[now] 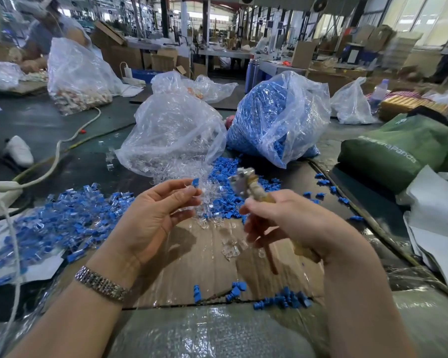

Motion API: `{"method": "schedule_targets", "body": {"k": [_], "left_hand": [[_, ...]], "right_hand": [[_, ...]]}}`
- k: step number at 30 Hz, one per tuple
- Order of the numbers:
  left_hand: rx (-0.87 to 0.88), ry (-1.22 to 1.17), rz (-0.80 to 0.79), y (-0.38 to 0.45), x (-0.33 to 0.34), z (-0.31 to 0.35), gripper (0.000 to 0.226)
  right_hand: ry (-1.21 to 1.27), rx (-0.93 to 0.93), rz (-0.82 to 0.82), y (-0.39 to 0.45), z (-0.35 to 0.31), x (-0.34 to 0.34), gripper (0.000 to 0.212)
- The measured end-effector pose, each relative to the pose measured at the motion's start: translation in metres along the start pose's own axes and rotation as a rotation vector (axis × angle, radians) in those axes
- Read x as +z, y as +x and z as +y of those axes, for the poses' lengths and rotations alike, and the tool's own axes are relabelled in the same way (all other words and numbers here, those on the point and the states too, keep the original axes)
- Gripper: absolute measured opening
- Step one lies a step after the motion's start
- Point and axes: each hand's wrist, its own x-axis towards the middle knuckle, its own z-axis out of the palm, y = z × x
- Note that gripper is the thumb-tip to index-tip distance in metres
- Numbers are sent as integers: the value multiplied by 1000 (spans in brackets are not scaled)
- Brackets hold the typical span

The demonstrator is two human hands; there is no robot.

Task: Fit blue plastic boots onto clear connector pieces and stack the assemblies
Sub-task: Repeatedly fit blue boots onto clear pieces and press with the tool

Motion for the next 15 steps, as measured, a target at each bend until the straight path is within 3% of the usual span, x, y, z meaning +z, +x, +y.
{"method": "schedule_targets", "body": {"k": [5, 10, 15], "left_hand": [[24, 19, 28, 1, 0, -4, 24], [12, 63, -1, -1, 2, -3, 29], [60, 204, -14, -4, 6, -3, 19]], "right_hand": [[-184, -55, -149, 1, -7, 30, 43], [-212, -69, -165, 0, -10, 33, 43], [-208, -61, -154, 0, -10, 34, 43]]}}
